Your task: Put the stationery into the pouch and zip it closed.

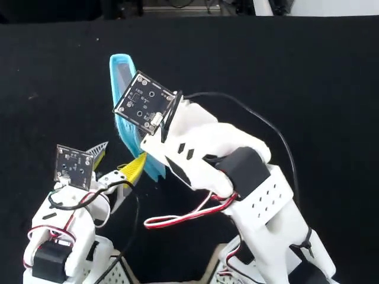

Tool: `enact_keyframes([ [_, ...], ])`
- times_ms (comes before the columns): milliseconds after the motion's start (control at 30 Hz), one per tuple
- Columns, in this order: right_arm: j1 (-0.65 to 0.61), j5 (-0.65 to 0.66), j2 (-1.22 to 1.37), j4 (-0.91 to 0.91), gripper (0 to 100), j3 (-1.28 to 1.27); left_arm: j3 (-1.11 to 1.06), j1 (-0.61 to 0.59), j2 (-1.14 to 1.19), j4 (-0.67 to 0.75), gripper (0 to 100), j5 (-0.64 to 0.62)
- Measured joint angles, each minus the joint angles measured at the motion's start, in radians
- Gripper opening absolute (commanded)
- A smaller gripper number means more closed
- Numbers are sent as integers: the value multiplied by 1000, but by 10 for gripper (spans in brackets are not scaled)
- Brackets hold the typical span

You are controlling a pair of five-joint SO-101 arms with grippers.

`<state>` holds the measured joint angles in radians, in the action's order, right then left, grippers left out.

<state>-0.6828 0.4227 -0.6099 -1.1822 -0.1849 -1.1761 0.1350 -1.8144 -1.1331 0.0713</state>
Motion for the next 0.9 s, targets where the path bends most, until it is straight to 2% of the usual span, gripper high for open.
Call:
enact_keyframes([
  [133,0,0,2,0,11,0,0,55,0,8,233,8],
  [233,0,0,2,0,11,0,-12,92,0,64,233,-8],
  [333,0,0,2,0,11,0,-61,91,0,130,233,-9],
  [467,0,0,2,0,11,0,-92,71,0,150,226,-12],
  [533,0,0,2,0,11,0,-92,71,0,150,197,-12],
  [700,0,0,2,0,11,0,-61,71,11,133,45,-12],
  [833,0,0,2,0,11,0,-14,71,11,109,30,-5],
  [900,0,0,0,-6,11,-3,-8,71,12,106,30,40],
])
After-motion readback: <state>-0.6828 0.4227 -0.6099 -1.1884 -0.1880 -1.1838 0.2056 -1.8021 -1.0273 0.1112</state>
